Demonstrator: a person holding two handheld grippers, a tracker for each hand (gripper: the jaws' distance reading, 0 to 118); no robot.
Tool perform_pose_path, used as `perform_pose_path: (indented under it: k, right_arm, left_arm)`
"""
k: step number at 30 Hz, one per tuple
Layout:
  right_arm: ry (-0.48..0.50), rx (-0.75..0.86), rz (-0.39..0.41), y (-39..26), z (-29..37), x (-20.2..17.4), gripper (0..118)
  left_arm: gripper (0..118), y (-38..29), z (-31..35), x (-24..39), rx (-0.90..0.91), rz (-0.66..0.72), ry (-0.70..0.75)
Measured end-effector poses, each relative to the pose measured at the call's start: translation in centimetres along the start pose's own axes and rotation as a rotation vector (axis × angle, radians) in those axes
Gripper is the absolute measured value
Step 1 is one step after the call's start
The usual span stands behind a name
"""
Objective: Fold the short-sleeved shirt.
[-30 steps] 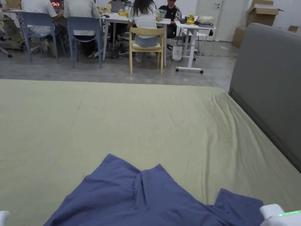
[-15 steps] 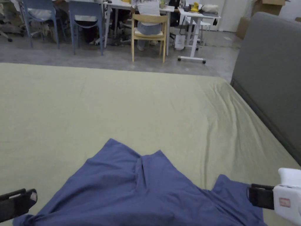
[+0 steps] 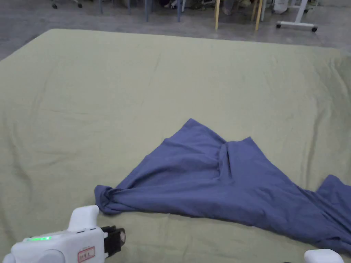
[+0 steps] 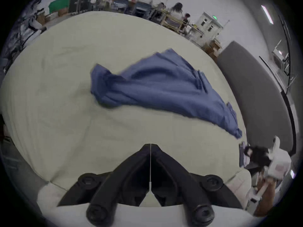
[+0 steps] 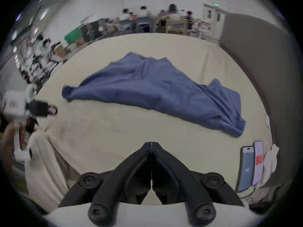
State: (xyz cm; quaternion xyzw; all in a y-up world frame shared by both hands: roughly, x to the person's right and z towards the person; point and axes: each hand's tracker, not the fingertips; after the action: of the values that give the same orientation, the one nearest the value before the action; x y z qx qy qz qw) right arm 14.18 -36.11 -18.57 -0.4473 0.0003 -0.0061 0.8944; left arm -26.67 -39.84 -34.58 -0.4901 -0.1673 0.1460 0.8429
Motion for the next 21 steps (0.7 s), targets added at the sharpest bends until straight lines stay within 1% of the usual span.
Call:
perform_pose_path:
  k: [1, 2, 3, 4, 5, 7, 8, 10, 11, 12, 13, 14, 15, 16, 17, 18, 19, 20, 21]
  right_arm:
    - [-0.005, 0.006, -0.002, 0.4, 0.0, 0.2, 3]
    - [-0.004, 0.009, 0.0, 0.7, -0.1, 0.4, 3]
    - [-0.005, 0.011, -0.003, 1.4, -0.4, 0.6, 3]
    - [-0.007, 0.017, -0.013, 1.9, -0.5, 1.1, 3]
    - [-0.015, 0.019, -0.028, 2.3, -0.7, 1.5, 3]
    - [-0.039, 0.007, -0.053, 3.1, -1.5, 2.3, 3]
    - [-0.051, 0.001, -0.055, 3.4, -1.8, 2.8, 3]
    - [-0.088, -0.016, -0.054, 3.9, -3.0, 4.1, 3]
    - [-0.109, -0.032, -0.051, 4.2, -3.7, 4.7, 3]
    - [-0.115, -0.041, -0.046, 4.8, -4.4, 5.5, 3]
    - [-0.12, -0.046, -0.043, 5.5, -5.0, 6.4, 3]
    - [-0.118, -0.048, -0.044, 6.3, -5.5, 7.3, 3]
    - [-0.122, -0.047, -0.044, 7.2, -6.2, 8.4, 3]
    - [-0.122, -0.037, -0.041, 8.3, -6.9, 9.4, 3]
    - [-0.104, -0.018, -0.037, 9.4, -7.6, 10.2, 3]
    - [-0.072, -0.007, -0.029, 10.8, -8.6, 11.1, 16]
    - [-0.058, -0.01, -0.024, 12.1, -9.5, 11.9, 76]
    - [-0.071, -0.019, -0.018, 13.5, -10.7, 12.4, 118]
    - [-0.09, -0.041, 0.004, 14.8, -12.3, 12.7, 118]
  left_arm:
    - [108, 1.7, 0.5, -0.8, 0.127, -0.093, 0.124]
    - [118, 2.8, -0.1, -1.1, 0.145, -0.11, 0.16]
    - [118, 4.0, -1.2, -1.7, 0.15, -0.138, 0.193]
    - [118, 6.6, -1.7, -1.8, 0.269, -0.18, 0.146]
    - [118, 7.7, -2.9, -2.5, 0.23, -0.152, 0.191]
    - [118, 10.3, -6.1, -3.6, 0.157, -0.153, 0.222]
    - [118, 8.6, -5.1, -3.3, 0.132, -0.151, 0.249]
    - [118, 8.9, -6.6, -3.3, 0.081, -0.168, 0.252]
    - [112, 9.0, -7.0, -3.2, 0.03, -0.164, 0.231]
    - [78, 9.0, -7.9, -3.6, 0.003, -0.142, 0.143]
    - [0, 8.8, -8.1, -3.5, -0.001, -0.088, 0.057]
    - [0, 8.5, -7.9, -3.3, 0.025, -0.065, 0.069]
    - [0, 8.2, -7.4, -2.7, 0.045, -0.083, 0.108]
    - [0, 8.1, -6.1, -0.9, 0.04, -0.102, 0.099]
    - [0, 7.6, -5.7, -0.4, -0.006, -0.1, 0.077]
    - [0, 7.4, -5.2, 0.2, -0.001, -0.096, 0.066]
    - [0, 7.2, -4.8, 0.7, 0.001, -0.089, 0.062]
    - [0, 8.4, -5.2, -1.4, 0.002, -0.086, 0.059]
    - [0, 8.5, -5.1, -1.4, -0.005, -0.069, 0.042]
